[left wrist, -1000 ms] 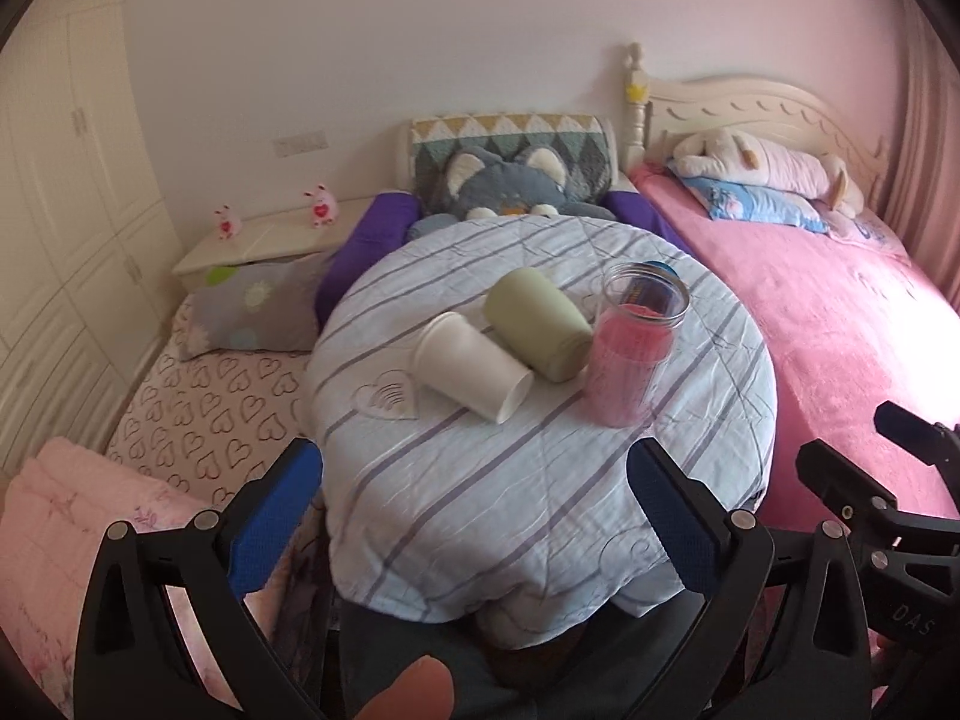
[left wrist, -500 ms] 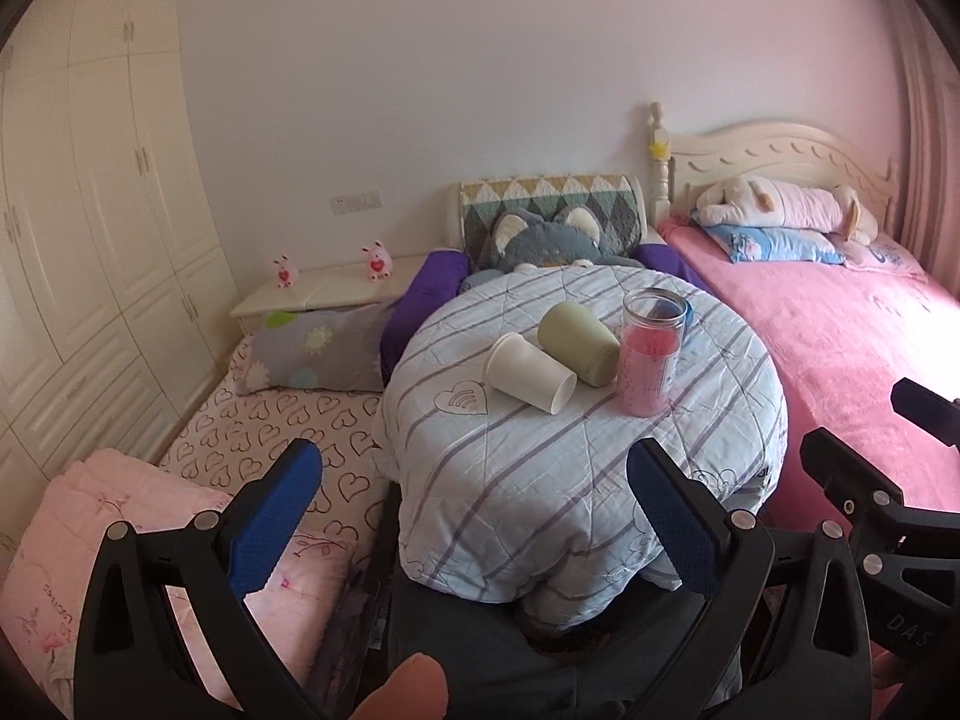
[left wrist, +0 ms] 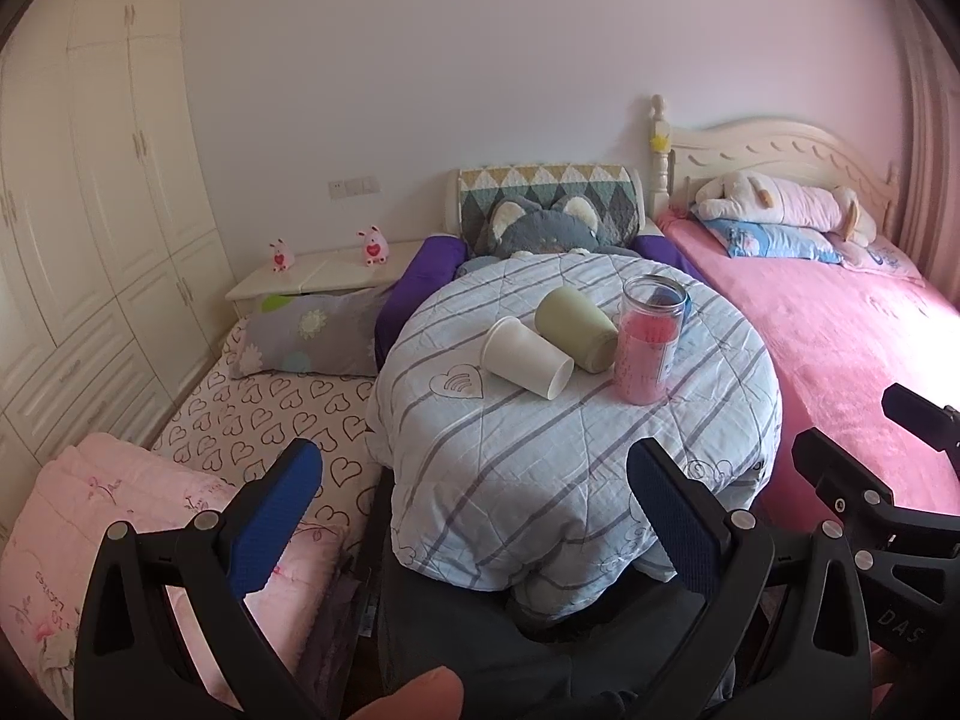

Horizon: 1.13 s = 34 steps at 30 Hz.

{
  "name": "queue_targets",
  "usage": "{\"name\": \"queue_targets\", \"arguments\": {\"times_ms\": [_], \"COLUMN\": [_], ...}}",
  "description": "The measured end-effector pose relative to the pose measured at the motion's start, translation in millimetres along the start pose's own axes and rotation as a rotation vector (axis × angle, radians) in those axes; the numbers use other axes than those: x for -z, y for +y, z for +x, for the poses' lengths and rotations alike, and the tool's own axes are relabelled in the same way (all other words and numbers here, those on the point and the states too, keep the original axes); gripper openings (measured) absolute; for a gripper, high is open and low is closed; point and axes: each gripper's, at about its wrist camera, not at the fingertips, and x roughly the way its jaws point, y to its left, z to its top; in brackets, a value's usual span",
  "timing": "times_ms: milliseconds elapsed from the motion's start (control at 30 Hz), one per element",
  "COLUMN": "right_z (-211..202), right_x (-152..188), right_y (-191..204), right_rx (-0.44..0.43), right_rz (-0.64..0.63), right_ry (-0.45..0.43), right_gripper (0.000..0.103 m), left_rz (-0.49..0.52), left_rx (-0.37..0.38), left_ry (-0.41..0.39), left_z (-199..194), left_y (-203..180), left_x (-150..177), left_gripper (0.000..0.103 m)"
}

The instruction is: Flip cup upright

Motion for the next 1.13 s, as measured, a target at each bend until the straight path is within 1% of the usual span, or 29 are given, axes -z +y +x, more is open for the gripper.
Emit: {"name": "queue_targets", "arguments": {"times_ms": [267,1133], "right_z": [4.5,6.8], "right_x": [2.2,3.1], "right_y": [1.6,-3.0], "right_rx": [-0.006,0.007], "right_rz": [-0.003,0.004], "right_ry": [0.012,0.023], "right_gripper": [0.088,0.088], "left_rz": [0.009,0.003], "left_rx": [0.022,0.040], "left_ry": [0.010,0.017], "left_z": [1.4,3.6], "left_y": [-4.3,-6.5], "left_x": [2.3,4.1], "left_gripper": [0.103,0.103]}}
